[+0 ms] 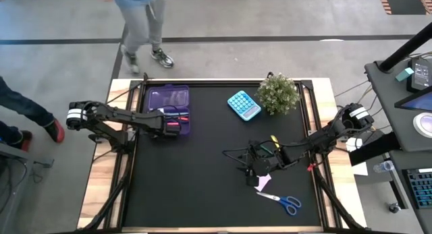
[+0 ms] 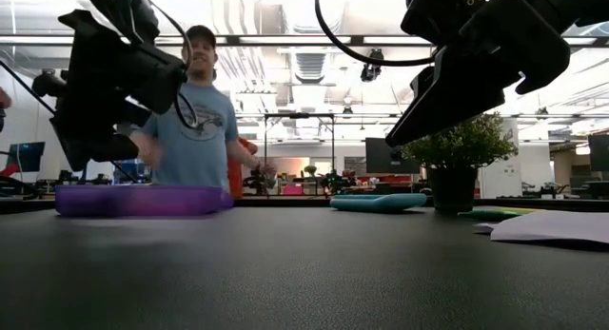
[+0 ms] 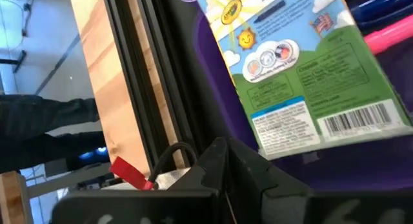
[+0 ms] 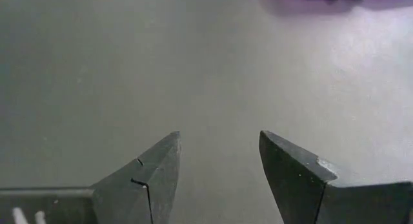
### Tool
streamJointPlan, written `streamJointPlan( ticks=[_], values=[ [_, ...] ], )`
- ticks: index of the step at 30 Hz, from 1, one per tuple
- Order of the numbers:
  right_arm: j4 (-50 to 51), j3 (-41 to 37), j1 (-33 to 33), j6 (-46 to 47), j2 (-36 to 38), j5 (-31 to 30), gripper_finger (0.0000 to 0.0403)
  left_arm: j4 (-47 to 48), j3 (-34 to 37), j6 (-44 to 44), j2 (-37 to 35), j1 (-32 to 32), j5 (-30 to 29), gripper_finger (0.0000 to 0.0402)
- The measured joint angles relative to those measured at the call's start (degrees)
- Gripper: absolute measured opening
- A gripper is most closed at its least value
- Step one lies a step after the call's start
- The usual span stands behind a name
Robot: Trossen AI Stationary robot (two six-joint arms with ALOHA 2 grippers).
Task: Pack school essentials
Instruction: Put the green pen into the purple supply box
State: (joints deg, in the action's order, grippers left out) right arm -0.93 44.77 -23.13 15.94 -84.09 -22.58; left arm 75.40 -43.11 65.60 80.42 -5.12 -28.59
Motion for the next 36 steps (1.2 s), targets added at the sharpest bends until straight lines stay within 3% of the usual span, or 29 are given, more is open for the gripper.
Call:
streamJointPlan(
  ticks=[5, 9, 13, 18, 22, 25, 28, 33, 36],
  values=[
    [0.0, 0.0, 0.0, 0.0, 0.0, 0.0, 0.0201, 0.0, -3.0, 1.2, 0.0, 2.9, -2.6, 0.0000],
    [0.0, 0.0, 0.0, 0.0, 0.0, 0.0, 0.0201, -1.2, -8.4, 1.6, 0.0, 10.0, -9.6, 0.0000],
    [0.0, 0.0, 0.0, 0.3, 0.0, 0.0, 0.0201, -9.1, -12.9, -0.9, 0.0, 18.7, -18.1, 0.0000],
    [1.0, 0.0, 0.0, 4.8, 0.0, 0.0, 0.0201, -29.7, -13.4, -18.6, 0.0, 28.1, -27.1, 0.0000],
    [6.5, 0.0, 0.8, 16.8, 1.2, 0.0, 0.0201, -47.2, -11.6, -36.7, 0.0, 31.4, -27.5, 0.0000],
    [15.7, 0.0, 1.8, 28.2, 2.5, 1.7, 0.0201, -58.3, -9.7, -48.8, -1.1, 31.9, -23.6, 0.0000],
    [28.6, 1.3, 2.9, 36.6, 3.2, 6.9, 0.0201, -67.9, -6.9, -59.6, -3.1, 31.7, -15.2, 0.0000],
    [48.3, 5.5, 3.8, 41.9, 3.4, 8.9, 0.0201, -85.6, 0.2, -76.3, -6.8, 31.3, -0.5, 0.0000],
    [55.4, 7.3, 5.1, 42.4, 3.2, 9.6, 0.0201, -94.2, 4.6, -81.5, -9.1, 31.3, 3.1, 0.0000]
  ],
)
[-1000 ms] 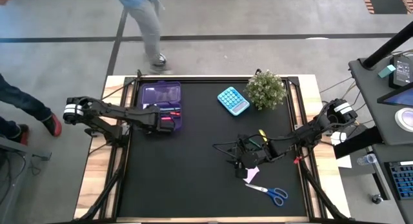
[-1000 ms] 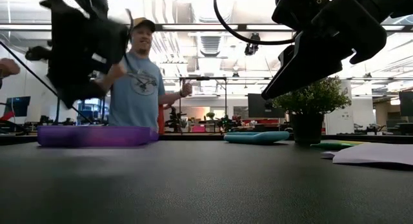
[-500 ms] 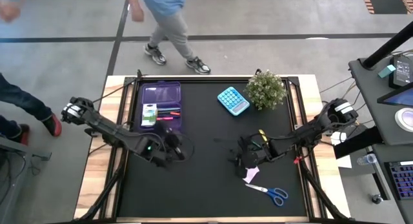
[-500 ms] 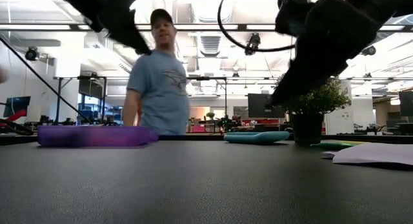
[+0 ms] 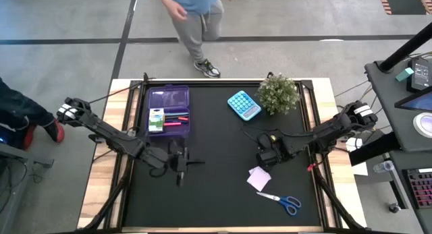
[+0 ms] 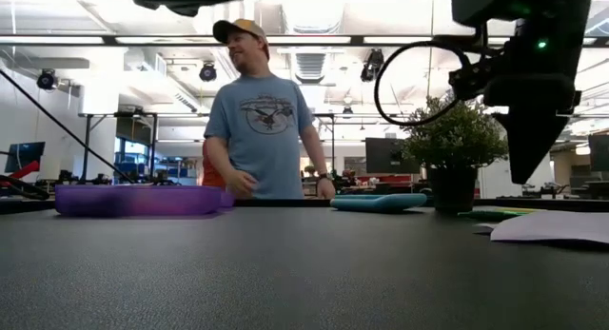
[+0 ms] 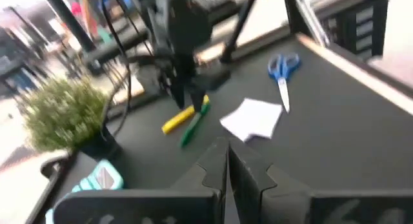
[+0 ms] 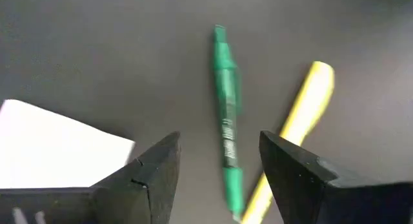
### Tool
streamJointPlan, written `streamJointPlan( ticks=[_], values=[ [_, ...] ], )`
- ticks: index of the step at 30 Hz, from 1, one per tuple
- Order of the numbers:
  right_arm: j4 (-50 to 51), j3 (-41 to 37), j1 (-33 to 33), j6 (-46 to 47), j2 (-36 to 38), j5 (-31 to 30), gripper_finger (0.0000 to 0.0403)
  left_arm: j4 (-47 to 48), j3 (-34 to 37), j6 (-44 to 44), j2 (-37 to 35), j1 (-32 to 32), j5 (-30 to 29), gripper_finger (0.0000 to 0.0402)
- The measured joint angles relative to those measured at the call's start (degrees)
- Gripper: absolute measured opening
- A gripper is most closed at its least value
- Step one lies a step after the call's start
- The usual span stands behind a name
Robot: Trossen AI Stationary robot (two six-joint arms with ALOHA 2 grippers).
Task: Pack school essentials
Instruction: Put the green pen into the purple supply box
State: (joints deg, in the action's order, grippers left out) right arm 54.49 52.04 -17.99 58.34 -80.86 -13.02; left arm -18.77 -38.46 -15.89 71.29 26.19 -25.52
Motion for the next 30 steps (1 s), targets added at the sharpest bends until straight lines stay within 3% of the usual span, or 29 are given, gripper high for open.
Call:
streamJointPlan(
  ticks=[4, 10, 24, 30],
  values=[
    [-0.3, 0.0, 2.7, -4.5, -0.1, 0.9, 0.0201, -6.3, 4.1, -1.0, -3.5, -0.7, -0.7, 0.0000],
    [-5.0, -0.8, 8.3, -9.9, -1.5, 1.5, 0.0201, -7.2, 6.7, -1.0, -7.3, -0.7, -2.1, 0.0000],
    [-10.4, -0.6, 12.0, -19.5, -9.6, 6.2, 0.0200, -7.2, 7.0, -1.0, -7.3, -0.8, -2.2, 0.0000],
    [-11.0, 0.1, 12.0, -20.8, -11.5, 7.1, 0.0149, -7.3, 7.0, -1.1, -7.3, -0.8, -2.4, 0.0000]
  ],
)
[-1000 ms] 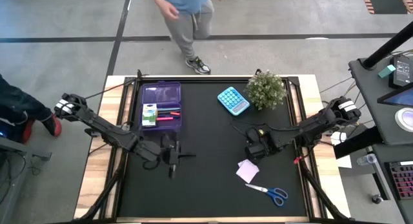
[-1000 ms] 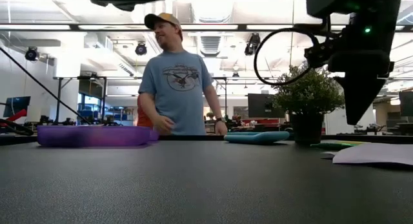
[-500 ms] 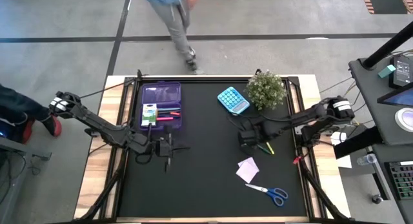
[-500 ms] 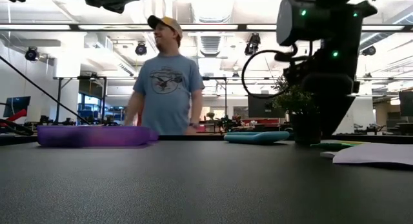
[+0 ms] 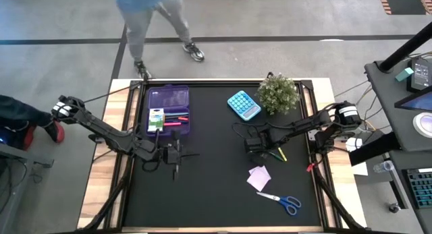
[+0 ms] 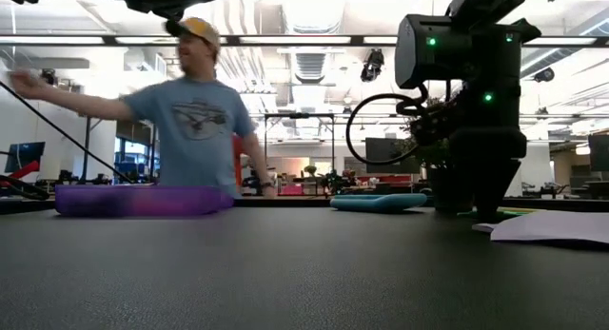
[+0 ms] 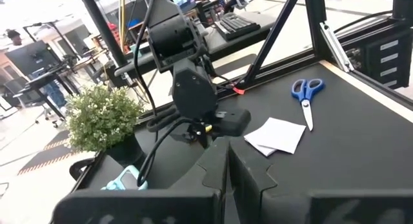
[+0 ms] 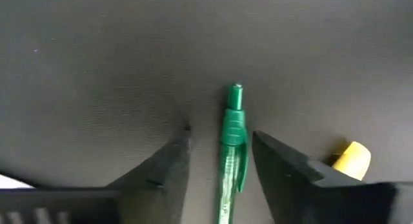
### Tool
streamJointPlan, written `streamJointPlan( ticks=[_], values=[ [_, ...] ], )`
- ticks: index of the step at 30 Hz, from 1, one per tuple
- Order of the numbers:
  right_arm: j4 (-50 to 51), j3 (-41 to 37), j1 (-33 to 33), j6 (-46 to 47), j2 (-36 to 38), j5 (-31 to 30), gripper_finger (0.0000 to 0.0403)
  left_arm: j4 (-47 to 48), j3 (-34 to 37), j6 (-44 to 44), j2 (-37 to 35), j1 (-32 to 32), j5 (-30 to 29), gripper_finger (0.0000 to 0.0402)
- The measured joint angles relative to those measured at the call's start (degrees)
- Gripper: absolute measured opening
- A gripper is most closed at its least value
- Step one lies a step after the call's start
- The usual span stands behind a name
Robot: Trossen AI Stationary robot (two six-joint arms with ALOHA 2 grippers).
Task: Pack school essentials
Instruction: Put the green pen into the purple supply box
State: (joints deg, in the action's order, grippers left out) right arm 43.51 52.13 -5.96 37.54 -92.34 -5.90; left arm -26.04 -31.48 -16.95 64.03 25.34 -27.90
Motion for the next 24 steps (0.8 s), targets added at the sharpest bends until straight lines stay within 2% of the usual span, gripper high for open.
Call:
streamJointPlan(
  ticks=[6, 8, 15, 24],
  values=[
    [-2.0, -0.1, 0.0, -0.1, 0.4, 0.4, 0.0047, 0.0, 0.0, 0.0, 0.0, -0.1, 0.0, 0.0000],
    [-3.5, 0.0, 0.0, -0.1, 0.6, -0.4, 0.0026, 0.0, 0.0, 0.0, 0.0, -0.2, 0.0, 0.0000],
    [-5.0, -0.3, -0.7, 1.2, 3.1, -2.9, 0.0027, -0.7, 0.0, 0.1, 0.0, -0.2, 0.0, 0.0000],
    [-12.9, -0.2, -3.8, -1.5, 12.9, -10.7, 0.0027, -0.5, 0.0, 1.8, 0.0, -0.7, 0.0, 0.0000]
  ],
)
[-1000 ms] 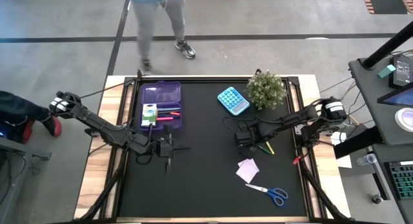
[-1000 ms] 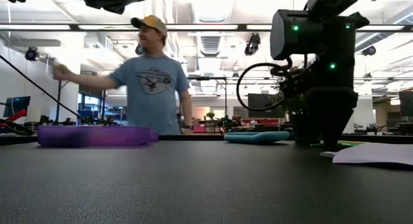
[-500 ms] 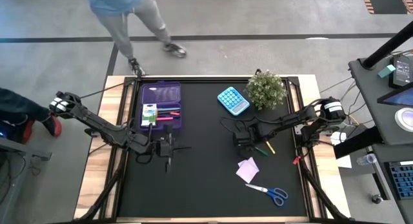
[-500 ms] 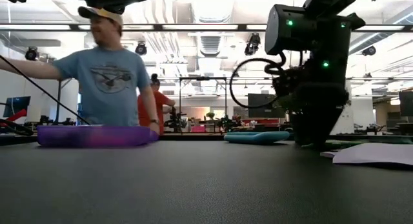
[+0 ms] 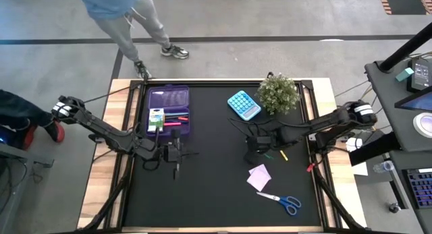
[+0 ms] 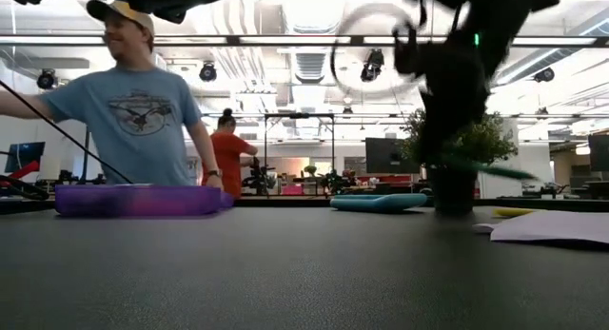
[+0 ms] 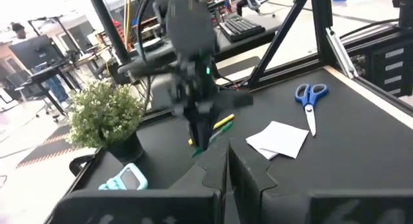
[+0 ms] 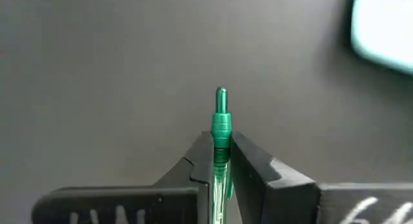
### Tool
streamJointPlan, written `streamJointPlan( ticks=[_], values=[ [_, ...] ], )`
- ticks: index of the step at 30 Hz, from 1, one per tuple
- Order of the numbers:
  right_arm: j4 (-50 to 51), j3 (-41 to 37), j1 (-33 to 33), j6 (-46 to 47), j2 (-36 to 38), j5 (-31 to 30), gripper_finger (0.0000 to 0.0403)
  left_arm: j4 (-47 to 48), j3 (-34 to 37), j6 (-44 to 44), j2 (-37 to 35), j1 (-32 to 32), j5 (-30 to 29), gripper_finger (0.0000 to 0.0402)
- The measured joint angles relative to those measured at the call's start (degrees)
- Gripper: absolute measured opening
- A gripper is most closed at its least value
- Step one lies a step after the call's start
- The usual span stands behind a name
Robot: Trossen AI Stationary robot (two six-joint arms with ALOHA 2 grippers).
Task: Pack school essentials
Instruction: Put the green pen into the purple supply box
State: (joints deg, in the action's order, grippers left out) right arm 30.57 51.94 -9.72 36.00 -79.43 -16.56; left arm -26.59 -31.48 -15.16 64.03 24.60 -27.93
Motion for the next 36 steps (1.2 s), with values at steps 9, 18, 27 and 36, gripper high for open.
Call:
streamJointPlan(
  ticks=[9, 18, 27, 36],
  values=[
    [-46.2, -8.6, -4.3, -16.8, 5.5, -6.0, 0.0027, -11.5, 3.1, 6.9, 3.0, -2.7, 2.6, 0.0000],
    [-85.9, -13.4, -4.8, -28.6, -1.4, -1.6, 0.0027, -30.4, 6.4, 13.0, 12.5, -9.9, 11.3, 0.0043],
    [-90.0, -9.5, -4.6, -31.6, -8.0, -1.0, 0.0027, -48.4, 5.1, 16.5, 25.8, -13.3, 19.4, 0.0136],
    [-90.6, -8.1, -4.5, -34.7, -8.7, -1.5, 0.0027, -53.5, 0.2, 17.3, 32.8, -13.8, 21.9, 0.0156]
  ],
)
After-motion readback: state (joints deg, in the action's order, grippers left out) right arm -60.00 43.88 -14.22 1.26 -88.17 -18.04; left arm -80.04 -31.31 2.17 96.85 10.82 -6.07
